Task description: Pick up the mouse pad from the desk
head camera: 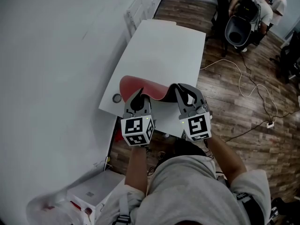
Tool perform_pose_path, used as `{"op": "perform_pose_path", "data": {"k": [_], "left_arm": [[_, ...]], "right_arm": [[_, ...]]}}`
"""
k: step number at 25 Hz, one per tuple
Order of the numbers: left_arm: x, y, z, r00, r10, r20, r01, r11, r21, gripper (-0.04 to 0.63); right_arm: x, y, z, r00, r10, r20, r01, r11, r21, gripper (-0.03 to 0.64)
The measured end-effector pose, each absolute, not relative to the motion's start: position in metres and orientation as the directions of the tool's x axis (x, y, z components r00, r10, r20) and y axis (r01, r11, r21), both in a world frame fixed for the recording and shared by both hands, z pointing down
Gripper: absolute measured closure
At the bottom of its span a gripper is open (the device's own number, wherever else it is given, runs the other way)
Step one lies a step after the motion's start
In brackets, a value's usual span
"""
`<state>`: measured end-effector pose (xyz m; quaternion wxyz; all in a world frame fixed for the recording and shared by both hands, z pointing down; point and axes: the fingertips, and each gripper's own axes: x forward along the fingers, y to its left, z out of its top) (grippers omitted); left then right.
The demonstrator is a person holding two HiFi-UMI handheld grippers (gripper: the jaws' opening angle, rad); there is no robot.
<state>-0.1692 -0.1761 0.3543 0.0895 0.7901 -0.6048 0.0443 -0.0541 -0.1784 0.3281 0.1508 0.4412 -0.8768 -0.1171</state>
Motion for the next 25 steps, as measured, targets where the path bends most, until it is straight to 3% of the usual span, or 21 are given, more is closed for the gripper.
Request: {"op": "perform_pose_path", "data": {"k": [15, 25], "left_arm": [[-0.161, -0.117, 0.283, 0.274, -0.962, 0.005, -0.959, -0.273, 0.077, 0.568], [-0.145, -0.093, 0.249, 0.193, -0.979, -0.062, -0.979, -0.196, 0.060, 0.568]], "right_arm": [[-0.063, -0.119, 0.276, -0.608, -0.792, 0.063, -0.736, 0.591, 0.330, 0.566], [-0.042, -0.105, 0.226, -0.636, -0.767, -0.087, -0.753, 0.593, 0.285, 0.566]]}}
